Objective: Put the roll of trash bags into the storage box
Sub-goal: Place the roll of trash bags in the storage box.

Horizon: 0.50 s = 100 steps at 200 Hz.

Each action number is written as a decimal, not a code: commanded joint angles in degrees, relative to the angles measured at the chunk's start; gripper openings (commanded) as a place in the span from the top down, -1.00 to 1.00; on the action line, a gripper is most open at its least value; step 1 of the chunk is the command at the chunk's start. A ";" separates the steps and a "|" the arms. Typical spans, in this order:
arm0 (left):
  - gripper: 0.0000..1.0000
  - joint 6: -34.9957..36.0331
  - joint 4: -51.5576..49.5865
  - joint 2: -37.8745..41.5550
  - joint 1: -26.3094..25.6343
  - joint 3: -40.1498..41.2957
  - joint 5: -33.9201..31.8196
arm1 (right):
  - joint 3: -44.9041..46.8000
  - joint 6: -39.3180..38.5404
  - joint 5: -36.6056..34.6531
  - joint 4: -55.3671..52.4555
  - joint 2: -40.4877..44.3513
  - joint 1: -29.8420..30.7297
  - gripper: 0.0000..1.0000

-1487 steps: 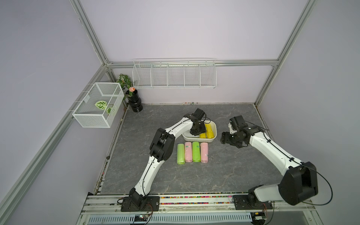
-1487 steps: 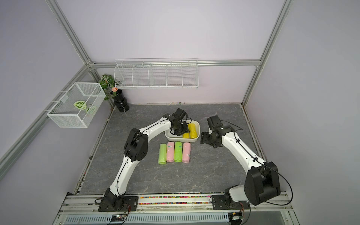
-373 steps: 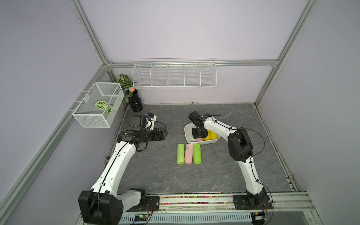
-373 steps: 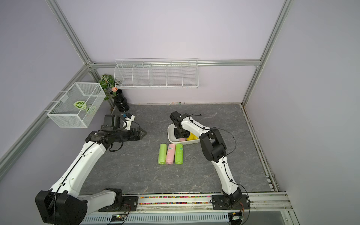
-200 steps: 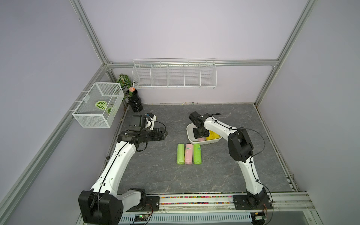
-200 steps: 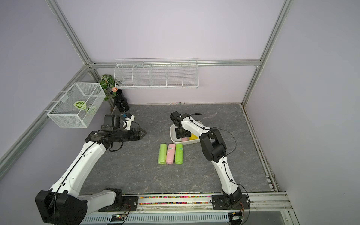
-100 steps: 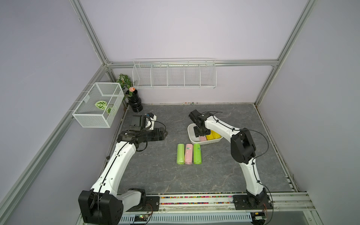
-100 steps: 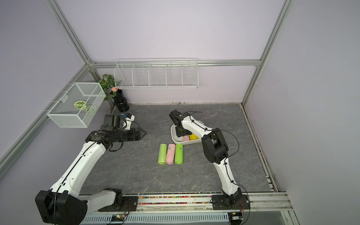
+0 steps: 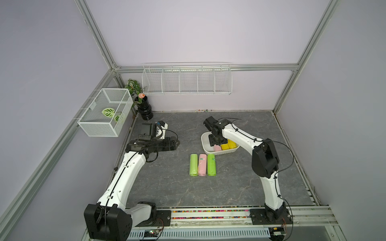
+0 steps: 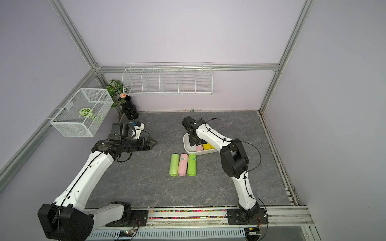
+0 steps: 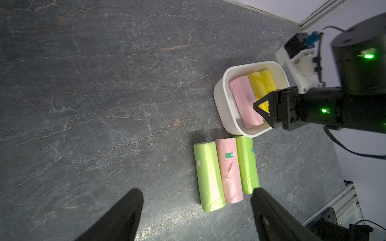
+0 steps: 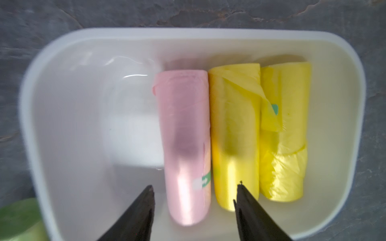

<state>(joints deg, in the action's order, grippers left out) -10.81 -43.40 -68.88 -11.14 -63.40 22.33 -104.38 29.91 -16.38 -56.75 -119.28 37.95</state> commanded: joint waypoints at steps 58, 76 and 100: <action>-0.74 -0.03 0.51 1.86 0.46 0.60 2.03 | 29.98 16.91 9.52 14.42 22.13 11.15 -0.33; -0.75 -2.38 -0.11 2.31 0.35 -0.27 2.88 | 34.55 19.13 11.08 18.43 22.49 11.44 -0.33; -0.79 -4.97 4.81 4.29 0.41 1.51 8.58 | 34.35 18.97 12.33 19.76 20.03 11.35 -0.34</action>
<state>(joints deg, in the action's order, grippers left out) -12.73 -43.13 -67.13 -11.07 -63.37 25.10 -69.95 45.91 -6.35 -42.22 -97.80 49.43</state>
